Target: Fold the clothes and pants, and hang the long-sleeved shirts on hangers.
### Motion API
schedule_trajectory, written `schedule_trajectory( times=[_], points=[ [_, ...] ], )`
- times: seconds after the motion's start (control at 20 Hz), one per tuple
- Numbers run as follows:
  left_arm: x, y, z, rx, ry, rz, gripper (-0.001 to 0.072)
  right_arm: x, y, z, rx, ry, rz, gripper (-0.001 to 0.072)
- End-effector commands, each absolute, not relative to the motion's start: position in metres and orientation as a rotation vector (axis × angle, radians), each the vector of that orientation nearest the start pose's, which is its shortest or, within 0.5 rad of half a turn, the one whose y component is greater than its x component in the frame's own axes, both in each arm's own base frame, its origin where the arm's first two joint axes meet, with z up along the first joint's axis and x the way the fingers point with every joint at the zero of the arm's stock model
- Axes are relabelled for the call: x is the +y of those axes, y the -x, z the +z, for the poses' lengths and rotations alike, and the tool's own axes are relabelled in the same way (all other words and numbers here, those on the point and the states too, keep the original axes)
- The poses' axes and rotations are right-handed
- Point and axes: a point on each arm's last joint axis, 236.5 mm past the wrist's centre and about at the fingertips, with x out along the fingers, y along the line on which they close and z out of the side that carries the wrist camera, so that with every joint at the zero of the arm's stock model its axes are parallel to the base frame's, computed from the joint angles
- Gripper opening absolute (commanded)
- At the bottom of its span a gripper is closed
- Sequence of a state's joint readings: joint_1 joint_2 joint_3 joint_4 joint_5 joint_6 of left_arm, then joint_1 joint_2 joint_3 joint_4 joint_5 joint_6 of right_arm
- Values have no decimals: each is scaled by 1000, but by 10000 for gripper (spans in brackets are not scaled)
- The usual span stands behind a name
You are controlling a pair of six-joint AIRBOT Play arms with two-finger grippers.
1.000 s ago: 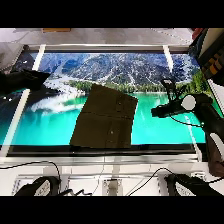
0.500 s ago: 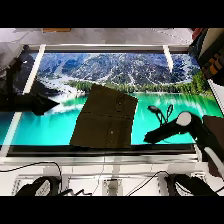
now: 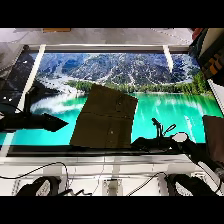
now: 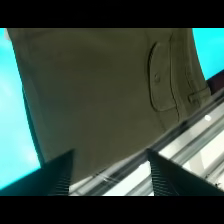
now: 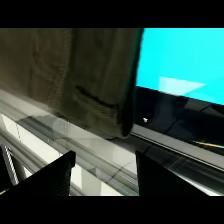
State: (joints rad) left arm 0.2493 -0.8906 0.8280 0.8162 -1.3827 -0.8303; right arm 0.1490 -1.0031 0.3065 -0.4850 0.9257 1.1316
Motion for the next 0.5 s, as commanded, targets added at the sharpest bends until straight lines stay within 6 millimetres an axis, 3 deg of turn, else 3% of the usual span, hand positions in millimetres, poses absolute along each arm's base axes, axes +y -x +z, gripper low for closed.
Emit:
schedule_trajectory(
  times=[0.0,0.1,0.3,0.45],
  points=[
    [-94,-276,47,1101,225,-717,529,200,-199,-97,1458,-858,452,436],
    [-89,-281,35,1126,230,-699,395,207,-195,-102,1508,-935,442,437],
    [-65,-302,7,1166,255,-545,397,214,-200,-106,1525,-1026,425,436],
    [-52,-290,-20,1268,253,-486,397,216,-215,-99,1487,-1016,440,407]
  ],
)
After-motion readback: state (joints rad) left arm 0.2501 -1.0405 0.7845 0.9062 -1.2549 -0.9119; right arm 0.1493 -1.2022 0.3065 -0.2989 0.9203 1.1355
